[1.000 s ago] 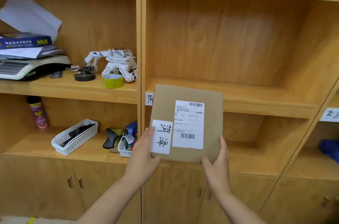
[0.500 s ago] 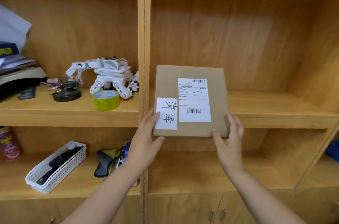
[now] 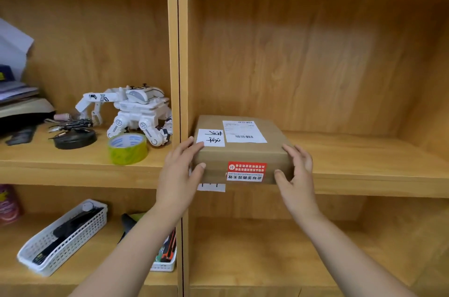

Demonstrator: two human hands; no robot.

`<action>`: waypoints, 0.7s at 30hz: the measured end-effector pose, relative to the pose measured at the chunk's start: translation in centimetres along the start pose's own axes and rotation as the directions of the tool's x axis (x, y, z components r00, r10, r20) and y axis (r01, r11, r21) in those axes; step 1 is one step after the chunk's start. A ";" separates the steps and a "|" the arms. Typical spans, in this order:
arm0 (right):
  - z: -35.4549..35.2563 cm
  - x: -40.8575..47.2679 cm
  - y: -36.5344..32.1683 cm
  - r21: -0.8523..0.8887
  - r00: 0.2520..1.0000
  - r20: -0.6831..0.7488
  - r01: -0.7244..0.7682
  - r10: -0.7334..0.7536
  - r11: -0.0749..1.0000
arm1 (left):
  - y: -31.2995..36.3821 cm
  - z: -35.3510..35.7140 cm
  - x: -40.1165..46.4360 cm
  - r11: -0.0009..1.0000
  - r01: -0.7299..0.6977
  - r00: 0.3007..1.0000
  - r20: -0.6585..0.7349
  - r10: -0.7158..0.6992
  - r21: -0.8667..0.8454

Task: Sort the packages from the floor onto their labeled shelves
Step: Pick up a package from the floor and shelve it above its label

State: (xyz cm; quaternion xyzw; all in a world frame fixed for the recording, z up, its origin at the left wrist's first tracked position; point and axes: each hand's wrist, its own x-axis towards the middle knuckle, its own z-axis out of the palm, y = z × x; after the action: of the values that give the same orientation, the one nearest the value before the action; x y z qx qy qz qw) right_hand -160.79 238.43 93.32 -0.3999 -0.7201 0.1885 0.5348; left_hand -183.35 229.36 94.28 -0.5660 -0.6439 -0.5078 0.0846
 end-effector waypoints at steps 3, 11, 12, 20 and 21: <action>0.4 1.6 1.1 -0.153 0.996 0.072 0.055 -0.044 0.987 | -1.0 0.3 1.9 0.901 -0.170 0.984 0.019 0.178 0.400; 1.6 5.0 2.8 -0.375 0.987 0.150 0.105 -0.051 0.921 | -1.5 1.2 4.2 0.662 -0.292 0.951 0.138 0.276 0.691; 1.7 5.3 3.0 -0.373 0.987 0.153 0.105 -0.051 0.922 | -1.5 1.5 4.4 0.647 -0.286 0.953 0.138 0.270 0.707; 2.4 6.6 4.1 -0.353 0.983 0.164 0.138 -0.084 0.925 | -1.8 3.1 4.6 0.587 -0.218 0.971 0.111 0.214 0.779; 2.5 6.7 4.2 -0.346 0.982 0.168 0.137 -0.083 0.928 | -1.7 3.3 4.6 0.580 -0.206 0.974 0.107 0.201 0.788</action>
State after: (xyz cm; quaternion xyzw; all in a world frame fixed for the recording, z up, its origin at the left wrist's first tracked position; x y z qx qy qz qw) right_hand -162.22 246.60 93.63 -0.4338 -0.8018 0.0542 0.4074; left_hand -184.77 235.08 94.90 -0.5409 -0.7329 -0.1545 0.3826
